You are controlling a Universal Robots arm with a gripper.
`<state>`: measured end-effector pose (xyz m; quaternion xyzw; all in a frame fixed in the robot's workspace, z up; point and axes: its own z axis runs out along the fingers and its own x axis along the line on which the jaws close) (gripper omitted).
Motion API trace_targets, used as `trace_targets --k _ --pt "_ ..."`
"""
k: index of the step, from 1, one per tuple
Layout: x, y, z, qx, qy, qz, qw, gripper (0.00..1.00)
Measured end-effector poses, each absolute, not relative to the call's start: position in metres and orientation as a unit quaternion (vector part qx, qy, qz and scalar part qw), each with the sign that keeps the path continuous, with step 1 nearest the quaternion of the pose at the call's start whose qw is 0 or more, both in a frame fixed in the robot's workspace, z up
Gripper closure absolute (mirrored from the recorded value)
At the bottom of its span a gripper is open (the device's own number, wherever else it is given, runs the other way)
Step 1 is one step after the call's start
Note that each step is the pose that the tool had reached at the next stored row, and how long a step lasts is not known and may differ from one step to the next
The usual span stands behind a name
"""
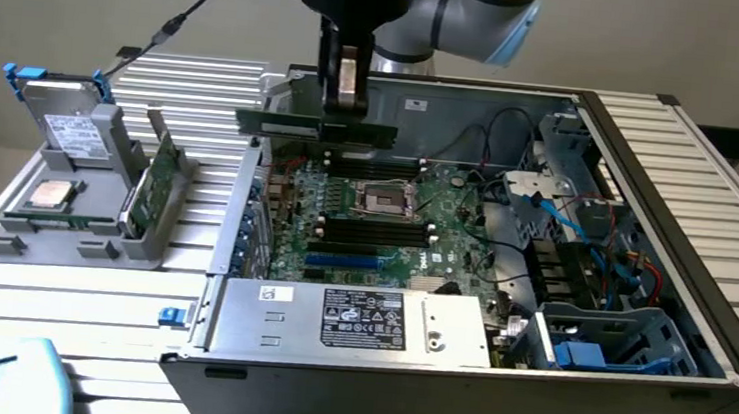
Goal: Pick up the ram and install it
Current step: 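Pick up the ram and move it above insertion slot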
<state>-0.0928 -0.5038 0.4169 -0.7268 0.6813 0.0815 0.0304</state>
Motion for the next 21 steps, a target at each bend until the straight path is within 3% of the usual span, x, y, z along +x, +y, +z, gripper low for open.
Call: trace_targets --k 21 --pt "-0.025 -0.498 0.393 -0.734 0.677 0.057 0.024 0.86"
